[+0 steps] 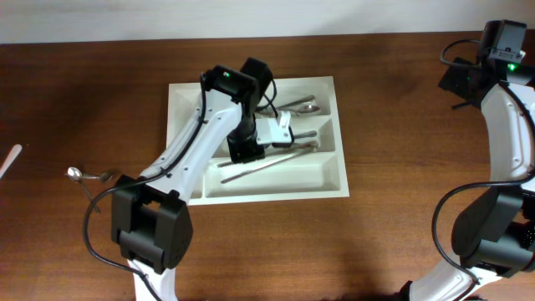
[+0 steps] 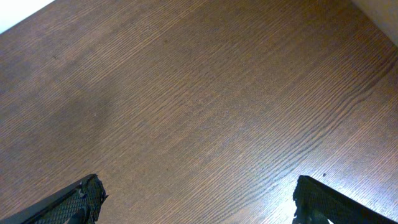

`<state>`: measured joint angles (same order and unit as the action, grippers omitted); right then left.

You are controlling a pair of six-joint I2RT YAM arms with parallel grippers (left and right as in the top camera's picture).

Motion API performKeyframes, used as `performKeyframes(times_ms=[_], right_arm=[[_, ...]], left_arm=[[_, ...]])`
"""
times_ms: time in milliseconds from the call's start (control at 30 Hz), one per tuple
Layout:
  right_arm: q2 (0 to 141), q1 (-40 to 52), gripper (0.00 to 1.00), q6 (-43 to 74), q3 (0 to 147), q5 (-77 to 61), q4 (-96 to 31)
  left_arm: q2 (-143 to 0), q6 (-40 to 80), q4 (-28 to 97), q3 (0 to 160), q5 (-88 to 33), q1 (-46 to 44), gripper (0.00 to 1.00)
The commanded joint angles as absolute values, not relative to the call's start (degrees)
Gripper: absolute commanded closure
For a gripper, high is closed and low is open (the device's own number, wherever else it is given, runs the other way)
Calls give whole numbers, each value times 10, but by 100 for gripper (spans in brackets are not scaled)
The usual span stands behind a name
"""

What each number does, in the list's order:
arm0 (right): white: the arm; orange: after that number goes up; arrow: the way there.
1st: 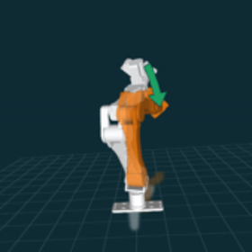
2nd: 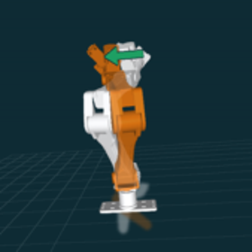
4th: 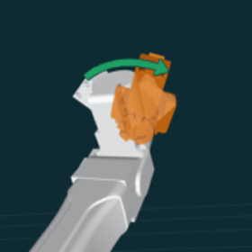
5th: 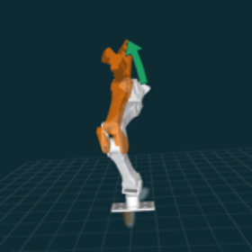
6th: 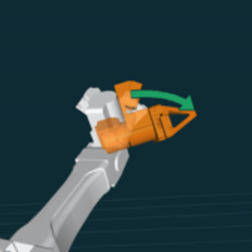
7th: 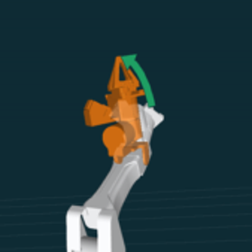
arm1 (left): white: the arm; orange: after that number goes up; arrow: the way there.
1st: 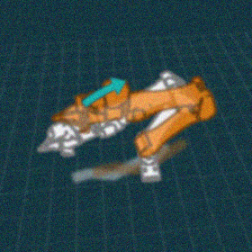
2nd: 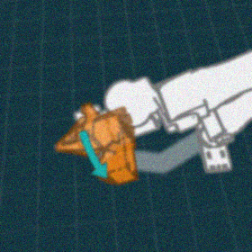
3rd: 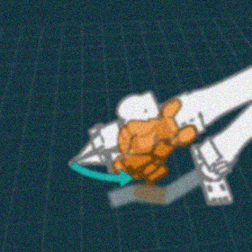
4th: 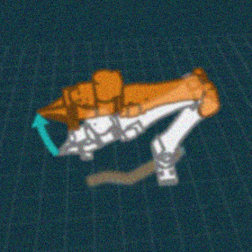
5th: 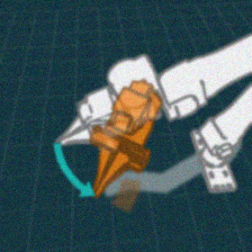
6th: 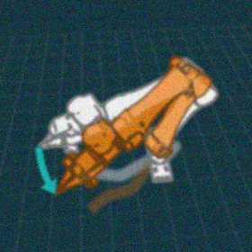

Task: Pack container
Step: 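Carry the utensils over the tray and lower them into the bottom compartment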

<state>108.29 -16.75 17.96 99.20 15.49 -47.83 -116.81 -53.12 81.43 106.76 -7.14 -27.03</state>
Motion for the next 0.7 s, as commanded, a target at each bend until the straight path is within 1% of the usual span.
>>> performKeyframes(times_ms=[0, 300, 533, 567, 633, 667], right_arm=[[1081, -169, 1, 180, 995, 156, -478], [1081, -169, 1, 180, 995, 156, -478], [1081, -169, 1, 180, 995, 156, -478], [1081, -169, 1, 180, 995, 156, -478], [1081, -169, 1, 180, 995, 156, -478], [1081, -169, 1, 180, 995, 156, -478]], left_arm=[[-1167, -589, 802, 1026, -82, -268, 98], [-1167, -598, 695, 921, -82, -269, 98], [-1167, -599, 632, 907, -76, -269, 98], [-1167, -599, 623, 907, -74, -269, 96], [-1167, -599, 611, 907, -73, -269, 66], [-1167, -599, 609, 907, -73, -269, 47]])
